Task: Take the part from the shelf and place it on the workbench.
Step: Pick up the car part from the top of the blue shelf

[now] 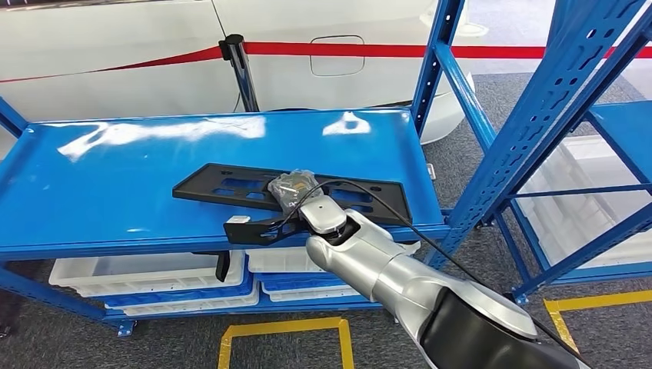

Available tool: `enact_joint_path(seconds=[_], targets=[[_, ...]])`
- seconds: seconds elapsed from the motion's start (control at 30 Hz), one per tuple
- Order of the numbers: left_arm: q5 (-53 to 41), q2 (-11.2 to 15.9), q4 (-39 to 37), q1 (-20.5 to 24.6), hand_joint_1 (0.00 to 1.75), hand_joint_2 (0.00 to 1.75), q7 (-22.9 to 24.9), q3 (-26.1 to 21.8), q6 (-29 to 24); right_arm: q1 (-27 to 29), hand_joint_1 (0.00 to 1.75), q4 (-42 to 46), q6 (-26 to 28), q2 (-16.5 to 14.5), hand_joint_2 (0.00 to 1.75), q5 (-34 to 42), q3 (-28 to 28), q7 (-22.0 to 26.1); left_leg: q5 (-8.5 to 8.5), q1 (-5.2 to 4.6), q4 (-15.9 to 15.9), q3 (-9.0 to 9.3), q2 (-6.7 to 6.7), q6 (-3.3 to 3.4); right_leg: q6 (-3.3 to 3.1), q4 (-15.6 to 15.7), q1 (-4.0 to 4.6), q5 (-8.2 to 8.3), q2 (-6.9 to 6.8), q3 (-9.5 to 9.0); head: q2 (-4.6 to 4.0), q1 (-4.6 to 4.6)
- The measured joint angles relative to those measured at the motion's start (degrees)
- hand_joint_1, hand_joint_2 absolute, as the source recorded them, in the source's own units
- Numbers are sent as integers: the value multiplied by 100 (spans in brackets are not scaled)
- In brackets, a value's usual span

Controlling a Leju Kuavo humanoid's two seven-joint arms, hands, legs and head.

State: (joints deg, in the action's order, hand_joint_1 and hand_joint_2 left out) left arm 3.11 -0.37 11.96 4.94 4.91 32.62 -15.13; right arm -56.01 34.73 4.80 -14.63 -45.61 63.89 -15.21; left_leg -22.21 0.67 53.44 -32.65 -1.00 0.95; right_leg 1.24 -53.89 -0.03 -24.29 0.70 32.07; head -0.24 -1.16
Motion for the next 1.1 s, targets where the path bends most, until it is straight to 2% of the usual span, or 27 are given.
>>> enact_joint_path(seconds=[0.2, 0.53, 0.87, 1.03, 1.1], targets=[[107, 3, 0, 14, 0, 175, -195, 38, 38, 44, 175, 66, 408, 76, 175, -329, 2, 87, 0, 0, 0, -2, 0, 0, 0, 0, 0, 0, 0, 3, 0, 1], [206, 4, 0, 11, 0, 175, -319, 80, 75, 244, 175, 598, 1063, 267, 175, -1523, 11, 124, 0, 0, 0, -2, 1, 0, 0, 0, 0, 0, 1, 5, 0, 0], [290, 12, 0, 7, 0, 175, -339, 107, 145, 401, 175, 1379, 968, 534, 175, -2296, 41, 182, -13, -10, 14, -10, 0, 15, 5, 6, -12, 1, -1, 6, 0, 0], [290, 20, 0, 11, 0, 175, -321, 140, 122, 437, 175, 1622, 858, 603, 175, -2506, 57, 118, -31, -38, 31, -18, 0, 57, 38, 16, -42, 5, -2, 3, 0, 0], [288, 22, 0, 14, 0, 175, -322, 153, 121, 442, 175, 1704, 842, 626, 175, -2532, 61, 105, 13, -18, -22, 11, 11, 106, 76, -6, -44, -24, -2, 3, 0, 0]])
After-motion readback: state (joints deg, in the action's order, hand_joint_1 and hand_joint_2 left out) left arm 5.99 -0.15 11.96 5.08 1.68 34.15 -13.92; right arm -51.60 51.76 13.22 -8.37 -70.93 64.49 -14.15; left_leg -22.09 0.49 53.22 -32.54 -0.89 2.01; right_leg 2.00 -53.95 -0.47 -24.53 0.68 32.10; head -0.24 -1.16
